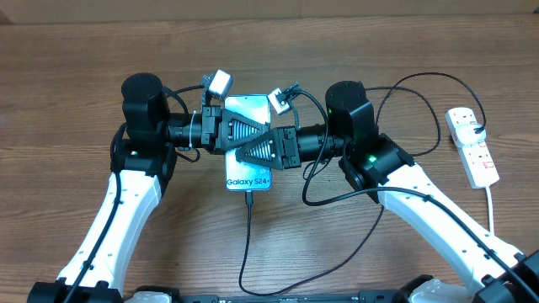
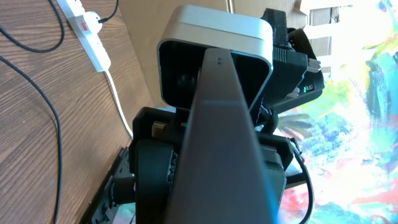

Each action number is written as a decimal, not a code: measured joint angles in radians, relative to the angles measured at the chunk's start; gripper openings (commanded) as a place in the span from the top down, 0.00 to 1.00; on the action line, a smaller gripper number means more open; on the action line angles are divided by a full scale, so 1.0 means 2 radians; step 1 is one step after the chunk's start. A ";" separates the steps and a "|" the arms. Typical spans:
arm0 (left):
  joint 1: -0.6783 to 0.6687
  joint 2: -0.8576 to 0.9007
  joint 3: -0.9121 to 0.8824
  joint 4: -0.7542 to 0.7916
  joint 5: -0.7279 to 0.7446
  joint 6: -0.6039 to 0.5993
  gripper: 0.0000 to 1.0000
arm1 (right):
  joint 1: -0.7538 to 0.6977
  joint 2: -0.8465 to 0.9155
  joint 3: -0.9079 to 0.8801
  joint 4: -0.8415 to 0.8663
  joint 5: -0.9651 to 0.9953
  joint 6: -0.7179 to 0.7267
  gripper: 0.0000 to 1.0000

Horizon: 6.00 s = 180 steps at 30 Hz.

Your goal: Plug charger to phone and switch on socket

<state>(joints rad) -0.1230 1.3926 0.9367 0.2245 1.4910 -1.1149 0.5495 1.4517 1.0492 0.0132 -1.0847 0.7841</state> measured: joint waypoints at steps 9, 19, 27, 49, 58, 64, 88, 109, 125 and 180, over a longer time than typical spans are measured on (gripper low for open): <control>0.000 0.000 -0.002 0.000 -0.002 0.005 0.96 | 0.000 0.000 0.001 -0.006 -0.001 0.000 0.83; 0.002 0.000 -0.002 0.004 -0.011 0.019 0.83 | -0.001 0.000 0.002 -0.010 -0.002 0.009 0.96; 0.002 0.000 -0.002 0.007 -0.018 0.020 0.48 | -0.001 0.003 0.002 -0.022 0.001 0.011 0.96; 0.127 0.002 -0.002 0.004 -0.038 0.084 0.00 | -0.049 0.047 -0.001 -0.213 0.167 -0.084 0.96; 0.131 0.002 0.001 -0.184 -0.170 0.208 0.00 | -0.049 0.113 -0.002 -0.213 0.257 -0.097 0.96; 0.131 0.002 0.001 -0.313 -0.359 0.246 0.00 | -0.041 0.158 -0.002 -0.200 0.287 -0.097 0.96; 0.131 0.002 0.001 -0.337 -0.487 0.260 0.00 | 0.040 0.182 -0.002 -0.195 0.395 -0.087 0.96; 0.131 0.002 0.001 -0.337 -0.488 0.260 0.00 | 0.040 0.182 -0.002 -0.205 0.416 -0.077 0.95; 0.131 0.002 0.001 -0.337 -0.488 0.260 0.00 | 0.021 0.207 -0.001 -0.163 0.396 -0.064 0.91; 0.131 0.002 0.001 -0.337 -0.490 0.260 0.00 | 0.019 0.202 0.010 -0.200 0.438 -0.043 0.04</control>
<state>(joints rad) 0.1383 1.3960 0.9379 -0.4496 0.5110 -0.5945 0.5877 1.8557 1.0687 -0.3870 -0.2081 0.6987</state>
